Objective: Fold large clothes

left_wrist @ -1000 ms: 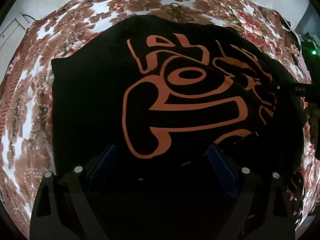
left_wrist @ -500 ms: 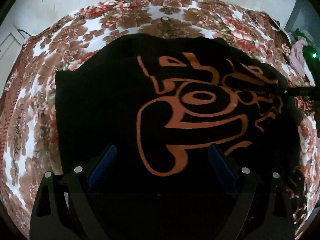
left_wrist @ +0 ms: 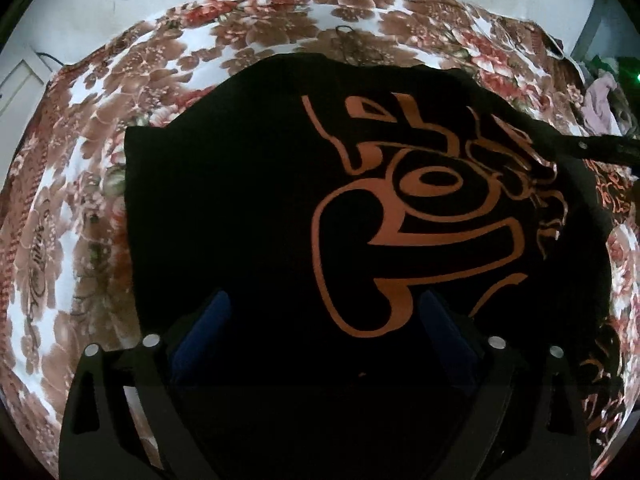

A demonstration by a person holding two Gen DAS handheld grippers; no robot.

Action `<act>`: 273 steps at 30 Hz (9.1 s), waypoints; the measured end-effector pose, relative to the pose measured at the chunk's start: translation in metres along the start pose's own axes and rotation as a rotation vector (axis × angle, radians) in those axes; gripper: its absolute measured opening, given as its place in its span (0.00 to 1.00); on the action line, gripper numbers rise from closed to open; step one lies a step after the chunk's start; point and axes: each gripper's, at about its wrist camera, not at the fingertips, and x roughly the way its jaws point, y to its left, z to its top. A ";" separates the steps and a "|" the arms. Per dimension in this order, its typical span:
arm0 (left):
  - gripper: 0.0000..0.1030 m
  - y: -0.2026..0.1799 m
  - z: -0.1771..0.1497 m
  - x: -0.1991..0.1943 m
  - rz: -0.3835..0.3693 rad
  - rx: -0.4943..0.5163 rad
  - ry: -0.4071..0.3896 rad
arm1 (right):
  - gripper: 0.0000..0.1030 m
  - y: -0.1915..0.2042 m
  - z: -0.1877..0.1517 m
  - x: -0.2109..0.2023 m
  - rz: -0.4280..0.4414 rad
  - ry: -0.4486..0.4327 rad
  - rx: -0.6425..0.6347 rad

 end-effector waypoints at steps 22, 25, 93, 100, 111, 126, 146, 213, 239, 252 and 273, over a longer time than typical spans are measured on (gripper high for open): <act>0.93 -0.027 -0.011 -0.030 -0.050 0.018 -0.005 | 0.78 -0.056 -0.042 -0.037 -0.090 -0.006 0.093; 0.93 -0.055 -0.007 -0.034 -0.038 0.018 -0.016 | 0.78 -0.080 -0.062 -0.050 -0.086 0.010 0.102; 0.95 -0.280 0.006 0.080 0.184 -0.066 0.065 | 0.17 -0.363 -0.030 -0.244 0.109 -0.251 0.247; 0.96 -0.278 -0.005 0.083 0.165 -0.079 0.006 | 0.16 -0.195 0.023 -0.240 0.271 -0.262 0.022; 0.95 -0.271 -0.005 0.054 0.085 -0.014 0.101 | 0.16 0.021 0.071 -0.184 0.461 -0.170 -0.122; 0.95 -0.144 -0.085 -0.013 0.075 -0.050 0.085 | 0.16 0.170 0.028 -0.058 0.460 0.062 -0.280; 0.95 0.004 -0.062 -0.057 -0.039 -0.345 0.036 | 0.53 0.109 -0.014 -0.015 0.342 0.192 -0.213; 0.83 -0.036 0.041 0.039 0.002 -0.024 0.006 | 0.79 0.005 -0.036 0.029 -0.067 0.050 -0.178; 0.87 0.013 -0.190 -0.118 0.179 -0.296 0.118 | 0.82 -0.063 -0.208 -0.082 -0.063 0.162 -0.126; 0.87 0.062 -0.354 -0.171 0.141 -0.492 0.195 | 0.82 -0.077 -0.352 -0.131 -0.153 0.265 -0.092; 0.85 0.027 -0.374 -0.176 -0.128 -0.509 0.057 | 0.83 -0.067 -0.422 -0.154 -0.024 0.275 0.107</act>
